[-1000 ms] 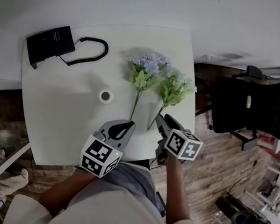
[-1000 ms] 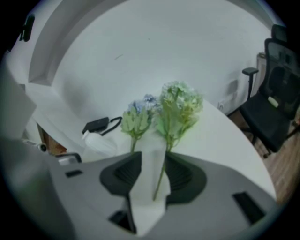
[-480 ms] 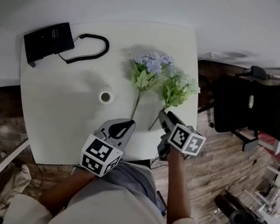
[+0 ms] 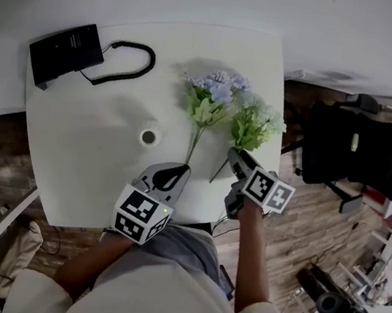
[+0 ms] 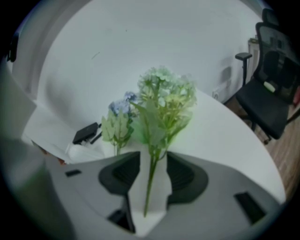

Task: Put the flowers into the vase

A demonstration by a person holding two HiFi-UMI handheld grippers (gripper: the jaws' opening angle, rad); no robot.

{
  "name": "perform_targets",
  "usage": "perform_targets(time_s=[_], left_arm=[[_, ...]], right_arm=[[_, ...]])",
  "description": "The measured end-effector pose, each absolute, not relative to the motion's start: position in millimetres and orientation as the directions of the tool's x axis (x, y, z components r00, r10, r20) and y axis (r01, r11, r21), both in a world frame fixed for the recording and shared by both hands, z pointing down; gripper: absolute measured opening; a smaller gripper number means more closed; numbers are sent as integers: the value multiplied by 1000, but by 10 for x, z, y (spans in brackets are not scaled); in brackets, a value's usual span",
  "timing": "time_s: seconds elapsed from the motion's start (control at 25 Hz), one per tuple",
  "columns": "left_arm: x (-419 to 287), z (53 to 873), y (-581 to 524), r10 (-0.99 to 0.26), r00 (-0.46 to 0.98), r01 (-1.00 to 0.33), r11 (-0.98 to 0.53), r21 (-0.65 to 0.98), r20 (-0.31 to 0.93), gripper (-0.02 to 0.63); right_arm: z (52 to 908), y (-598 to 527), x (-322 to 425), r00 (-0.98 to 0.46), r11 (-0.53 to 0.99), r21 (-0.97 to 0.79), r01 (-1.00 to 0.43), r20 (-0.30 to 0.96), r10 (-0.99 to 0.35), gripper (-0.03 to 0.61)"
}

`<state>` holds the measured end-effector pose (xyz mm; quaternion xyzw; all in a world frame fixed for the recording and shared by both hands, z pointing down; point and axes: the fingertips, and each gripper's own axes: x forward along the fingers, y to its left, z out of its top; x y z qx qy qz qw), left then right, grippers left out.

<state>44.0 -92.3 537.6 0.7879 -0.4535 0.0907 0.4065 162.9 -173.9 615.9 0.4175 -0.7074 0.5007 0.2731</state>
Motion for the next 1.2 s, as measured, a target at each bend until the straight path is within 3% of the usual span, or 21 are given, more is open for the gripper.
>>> perform_targets(time_s=[0.48,0.68,1.2], left_arm=[[452,5437,-989,-632,580,-781,-252,572,513,23],[443,5425,-975,-635,579,-780,-252,572,511,23],[414,5353,-938,-647,580,-779,-264,569,494,22]], right_arm=[[6272,-1821,1622,-519,92,-518,-850,796,-311,171],[6249,-1818,1629,-539,80,-546,-834,777,-326,101],[6129,-1716,1577,-586,60,-605,-794,733,-346,73]])
